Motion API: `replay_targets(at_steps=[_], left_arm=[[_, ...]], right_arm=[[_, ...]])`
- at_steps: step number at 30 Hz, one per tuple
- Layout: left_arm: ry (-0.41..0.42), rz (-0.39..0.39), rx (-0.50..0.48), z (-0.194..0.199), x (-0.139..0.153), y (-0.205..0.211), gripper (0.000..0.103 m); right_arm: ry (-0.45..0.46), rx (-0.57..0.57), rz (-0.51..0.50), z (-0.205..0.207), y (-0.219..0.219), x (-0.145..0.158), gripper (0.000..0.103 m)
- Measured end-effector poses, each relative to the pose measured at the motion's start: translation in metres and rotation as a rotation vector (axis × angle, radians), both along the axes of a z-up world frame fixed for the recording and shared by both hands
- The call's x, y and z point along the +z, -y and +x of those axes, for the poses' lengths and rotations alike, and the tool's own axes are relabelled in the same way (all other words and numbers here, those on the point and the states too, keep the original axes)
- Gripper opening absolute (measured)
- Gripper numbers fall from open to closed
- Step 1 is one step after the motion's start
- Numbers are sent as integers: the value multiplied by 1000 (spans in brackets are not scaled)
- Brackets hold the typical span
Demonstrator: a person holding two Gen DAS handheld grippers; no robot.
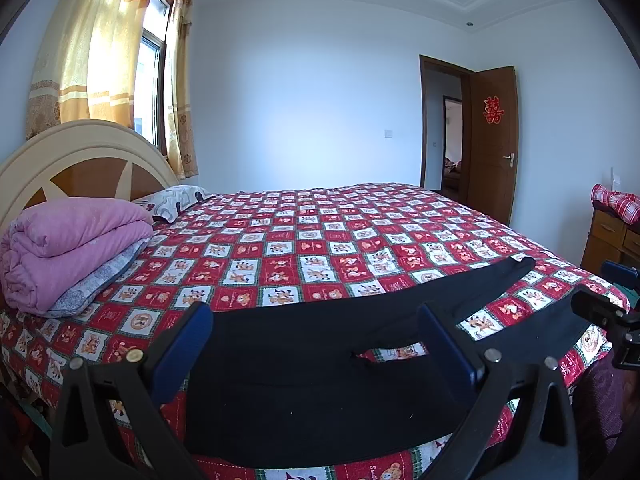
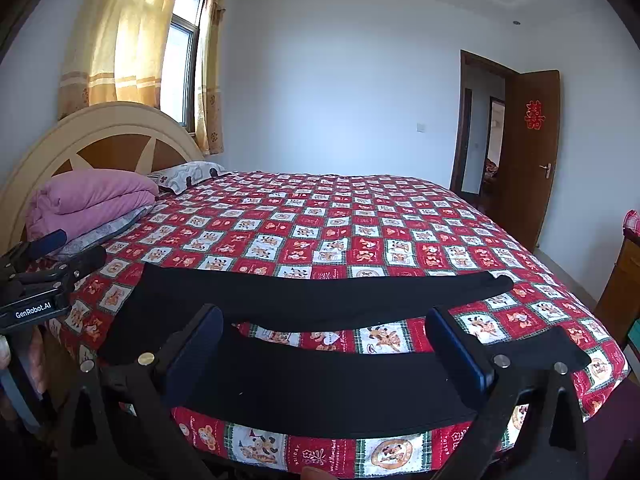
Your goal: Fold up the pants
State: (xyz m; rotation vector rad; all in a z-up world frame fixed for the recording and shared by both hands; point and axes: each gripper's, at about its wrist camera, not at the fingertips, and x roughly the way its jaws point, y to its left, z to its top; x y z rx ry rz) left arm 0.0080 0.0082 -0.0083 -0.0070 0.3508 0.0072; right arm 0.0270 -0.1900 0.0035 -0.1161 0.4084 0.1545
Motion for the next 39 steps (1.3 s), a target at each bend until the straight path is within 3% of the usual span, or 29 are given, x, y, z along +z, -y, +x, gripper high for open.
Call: replay_targets(at_steps=[39], left_arm=[[-4,-1,1,1,-1,1,103]], right_arm=[[-6,0,3,0,-3,-4,102]])
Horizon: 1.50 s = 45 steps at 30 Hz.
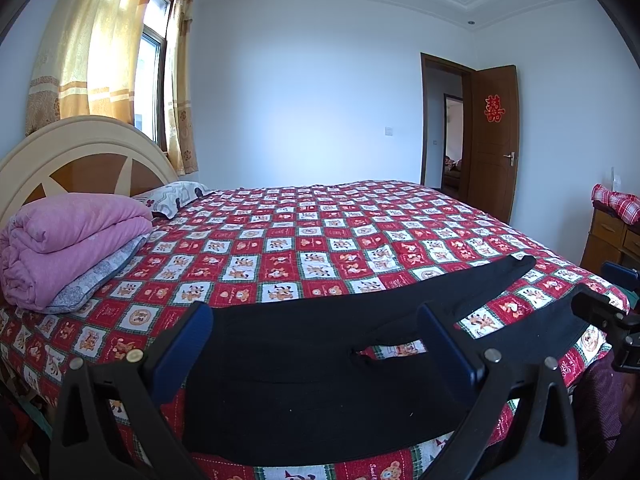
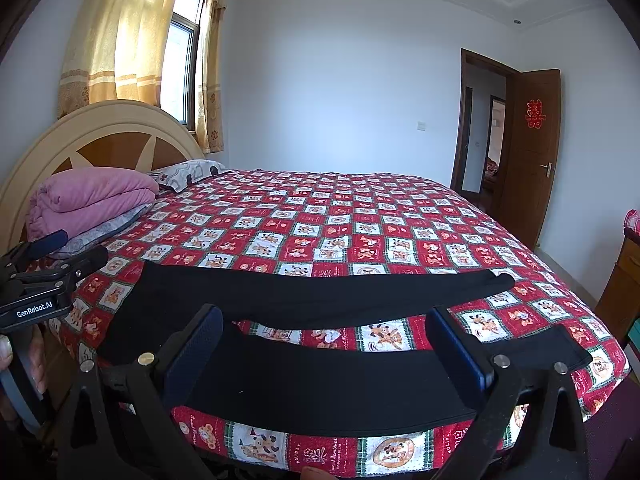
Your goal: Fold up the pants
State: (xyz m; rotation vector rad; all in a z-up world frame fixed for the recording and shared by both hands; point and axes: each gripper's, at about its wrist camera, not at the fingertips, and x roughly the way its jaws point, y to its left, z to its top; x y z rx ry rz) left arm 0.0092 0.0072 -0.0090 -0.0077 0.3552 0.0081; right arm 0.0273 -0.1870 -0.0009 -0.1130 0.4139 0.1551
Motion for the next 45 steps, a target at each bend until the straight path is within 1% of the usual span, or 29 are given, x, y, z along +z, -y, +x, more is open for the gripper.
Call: replay_targets(at_steps=[12,16,19,24,28,31,34,36,37,39,40,42,44,45], left_arm=[[-3,-1,0,0,0,0,103],[-9,-2,1,2,-6,-2,103],[-16,-5,5,2,-16,-3,103],[-45,-13,7,9,-23,-5,103],[-77,-19,3,16,-33,-5,103],[-106,-17,-14,29,-44,-9,103],[-159,-8,31,51,-60,-33,103],[-190,-8,132,72,-72,-66,103],[-203,-12,164,80,-75,-79,103],[-234,-57,223,100,-84,-117,103],[-253,-93,251,111,-88,-140,103],[-260,-138,267,126,-94,-169,102],[-270,-143,266,141,-98,-182,100],[-275,-139,254,151,-100,-187,97]], right_arm=[[-1,0,-1,0,0,0,102],[-6,1,-2,1,-1,-3,102],[-12,0,-3,2,-1,-7,102],[-36,1,-10,9,-3,-16,102],[-61,4,-20,15,-7,-25,102],[-83,-1,-27,23,-7,-33,102],[-115,-15,-21,37,-1,-43,102],[-143,-32,-6,50,8,-52,102],[-155,-38,4,56,12,-55,102],[-189,-55,29,70,22,-64,102],[-204,-60,41,77,27,-68,102],[-235,-67,52,88,33,-76,102],[-264,-71,50,99,39,-85,102],[-270,-73,46,103,41,-88,102]])
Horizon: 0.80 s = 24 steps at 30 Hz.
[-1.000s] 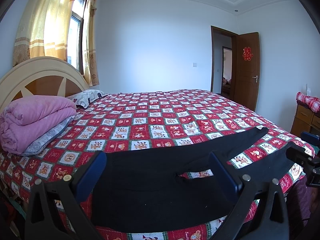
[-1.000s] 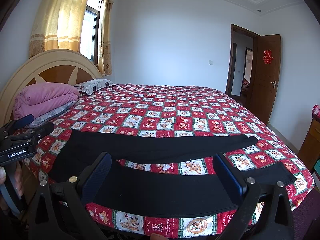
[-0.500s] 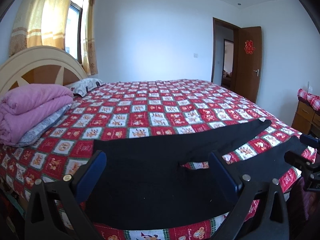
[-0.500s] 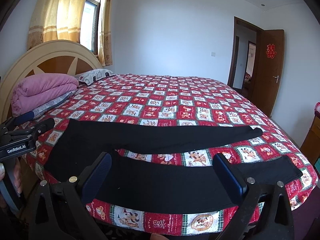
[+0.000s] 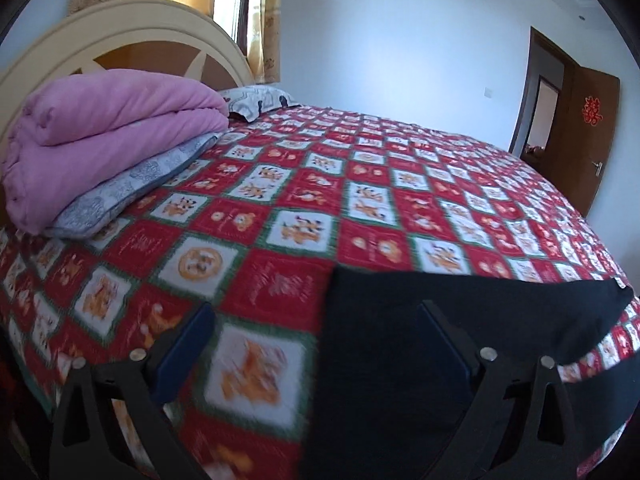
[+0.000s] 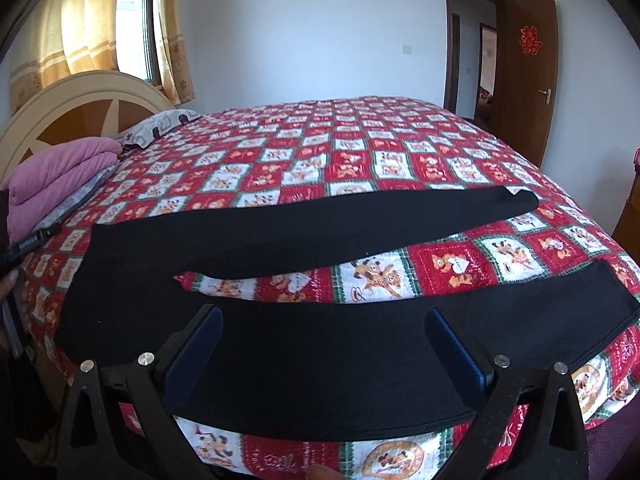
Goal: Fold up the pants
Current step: 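Lower both tools onto the black pants legs at the bed edge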
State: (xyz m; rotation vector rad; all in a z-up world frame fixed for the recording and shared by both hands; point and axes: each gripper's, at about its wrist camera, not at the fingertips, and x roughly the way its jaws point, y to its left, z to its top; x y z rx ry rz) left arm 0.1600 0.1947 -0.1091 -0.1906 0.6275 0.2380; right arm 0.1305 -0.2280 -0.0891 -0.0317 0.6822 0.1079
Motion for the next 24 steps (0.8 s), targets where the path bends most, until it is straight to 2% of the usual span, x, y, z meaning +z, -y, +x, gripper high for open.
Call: replay_targets(at_steps=[4,7,9,10,12,13,14,16,17,19,22,24], left_arm=[[-28,-16,-73,34,-8,-5,89],[-83,-23,-120,64,-22,-2,82],[-127,-57,-153,83,-36,0,70],[-152,-59,-161,91,-43,1,67],[-187,-55,-171,100,-53,1,52],[-196,-55,-175,102,-56,1,48],[-205,-64,-185,105,-60,0,37],[-202,-73,-196,104,-61,-2,29],[-200,-68,-197,105,-60,-2,19],[-202,-72,-209,106,-59,-3,17],[-205,-70,-221,109,-60,-5,16],[-201,-77,-223,111,-62,-5,15]], right_arm=[[-23,-18,-22,21,15,-14,102],[-54,-40,-52,39,29,-22,102],[-61,-57,-75,51,42,-23,102],[-59,-62,-83,56,47,-22,102],[-47,-77,-98,65,60,-20,102],[-46,-89,-109,69,68,-19,102],[-47,-99,-118,75,76,-18,102],[-45,-110,-120,84,90,-17,102],[-46,-113,-117,90,98,-17,102],[-52,-125,-109,101,113,-16,100],[-81,-140,-81,125,139,-14,84],[-97,-158,-73,140,153,-12,81]])
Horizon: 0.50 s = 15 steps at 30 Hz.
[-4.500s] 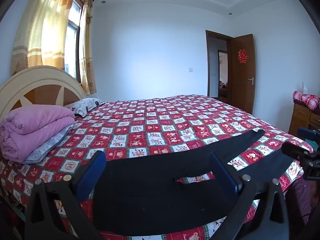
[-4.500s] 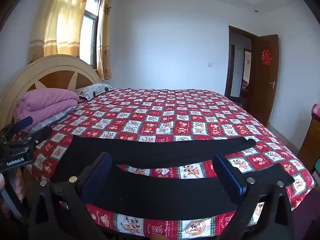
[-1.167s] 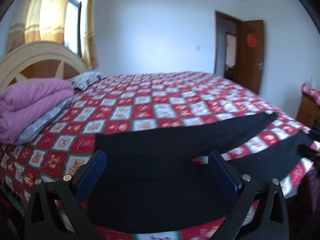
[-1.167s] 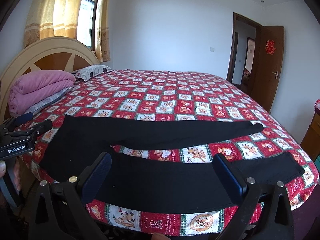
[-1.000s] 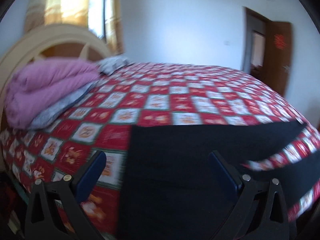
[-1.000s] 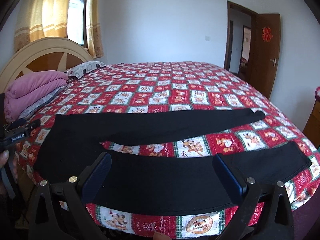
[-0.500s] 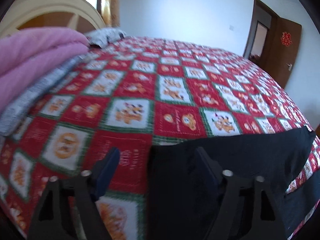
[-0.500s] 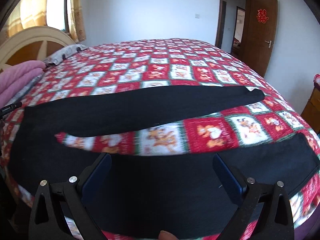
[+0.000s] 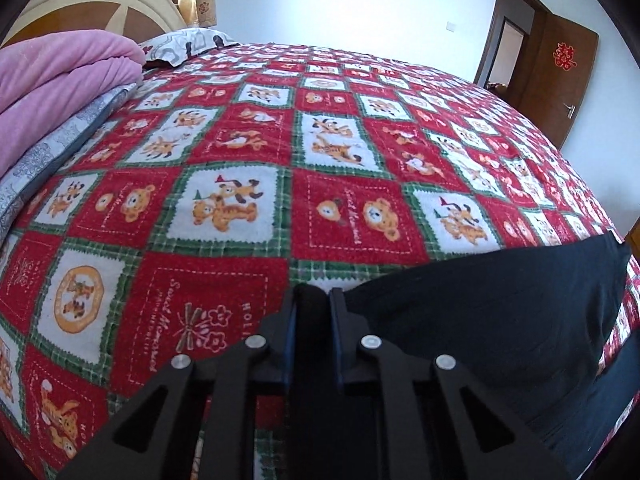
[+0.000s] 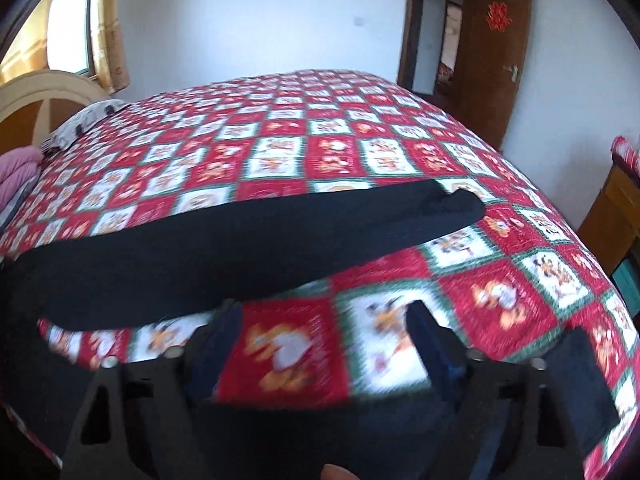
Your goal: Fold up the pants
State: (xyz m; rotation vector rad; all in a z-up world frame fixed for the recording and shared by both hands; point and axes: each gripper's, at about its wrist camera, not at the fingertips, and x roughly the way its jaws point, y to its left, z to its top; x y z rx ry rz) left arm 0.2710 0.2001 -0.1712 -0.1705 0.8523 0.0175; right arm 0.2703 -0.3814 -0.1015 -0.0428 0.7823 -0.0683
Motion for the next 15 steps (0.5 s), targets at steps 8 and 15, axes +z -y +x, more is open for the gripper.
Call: replay_targets(at_steps=[8,15], left_arm=[[30,-56,10,4,-7,-5,14],[45,-50,13,3,-9,-4,14]], right_arm=[[-19,-108,2,81,68,14,71],[-83,-213,7,151,128,2,70]])
